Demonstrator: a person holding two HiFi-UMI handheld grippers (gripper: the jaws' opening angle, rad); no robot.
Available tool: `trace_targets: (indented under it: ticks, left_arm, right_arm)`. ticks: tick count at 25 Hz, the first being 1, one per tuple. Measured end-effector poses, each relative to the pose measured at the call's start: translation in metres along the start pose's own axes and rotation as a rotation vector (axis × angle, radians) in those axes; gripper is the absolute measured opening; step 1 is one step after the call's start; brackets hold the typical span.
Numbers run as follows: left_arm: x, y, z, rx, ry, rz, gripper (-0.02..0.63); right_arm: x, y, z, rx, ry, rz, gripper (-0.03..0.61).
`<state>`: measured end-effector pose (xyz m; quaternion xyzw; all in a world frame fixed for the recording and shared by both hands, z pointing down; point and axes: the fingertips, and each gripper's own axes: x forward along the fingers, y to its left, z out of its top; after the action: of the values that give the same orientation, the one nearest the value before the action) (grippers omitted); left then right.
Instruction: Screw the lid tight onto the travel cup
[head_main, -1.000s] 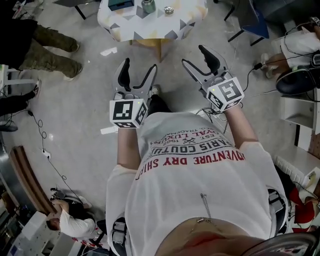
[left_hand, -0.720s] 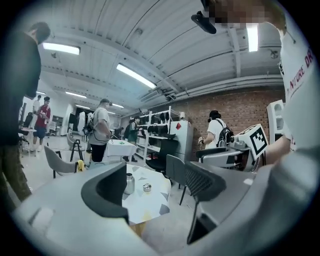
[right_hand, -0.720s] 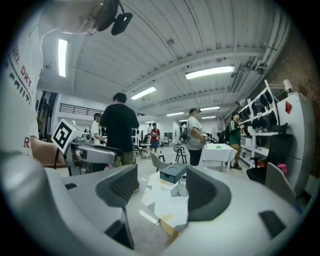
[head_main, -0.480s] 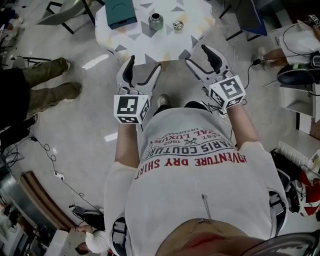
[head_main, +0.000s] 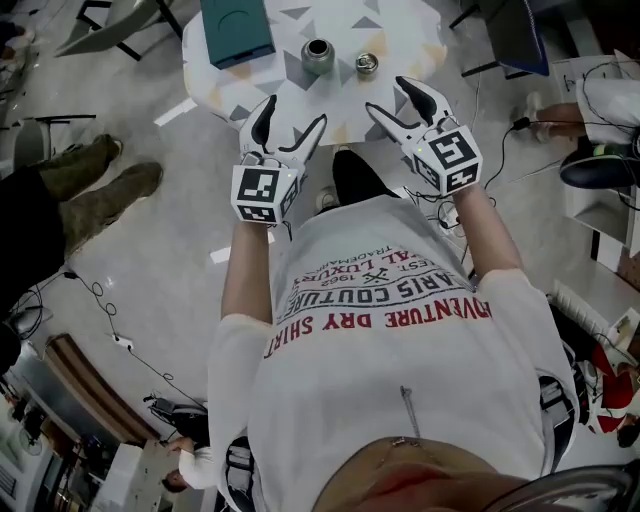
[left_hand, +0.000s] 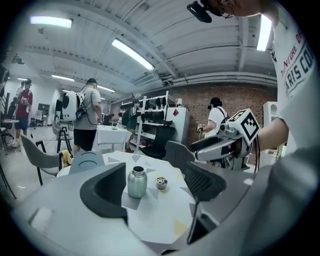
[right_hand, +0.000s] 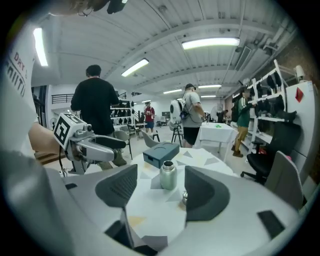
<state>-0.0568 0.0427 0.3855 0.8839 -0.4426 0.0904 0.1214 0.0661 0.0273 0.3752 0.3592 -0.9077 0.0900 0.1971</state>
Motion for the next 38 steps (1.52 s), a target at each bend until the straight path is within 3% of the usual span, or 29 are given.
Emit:
trace_targets:
  ticks: [10,22,29,38]
  left_arm:
    - [0.099,0.044,-0.051,0.042,0.134,0.02,0.357]
    - [0.166,0.064,-0.105,0.084,0.246,-0.042,0.397]
    - [0.183,0.066,-0.111,0.099,0.234,-0.083,0.397]
    - [0.188,0.068,-0.111,0.114,0.202,-0.071,0.377]
  right_arm:
    - [0.08,-0.07,-0.061,-0.064,0.245,0.141,0.278]
    - [0.136,-0.09,-0.131,-0.237,0.472,0.351,0.279]
    - [0.148,-0.088,-0.151,-0.343,0.534,0.449,0.278]
    - [0.149,-0.087,-0.155,-0.353,0.506,0.472,0.242]
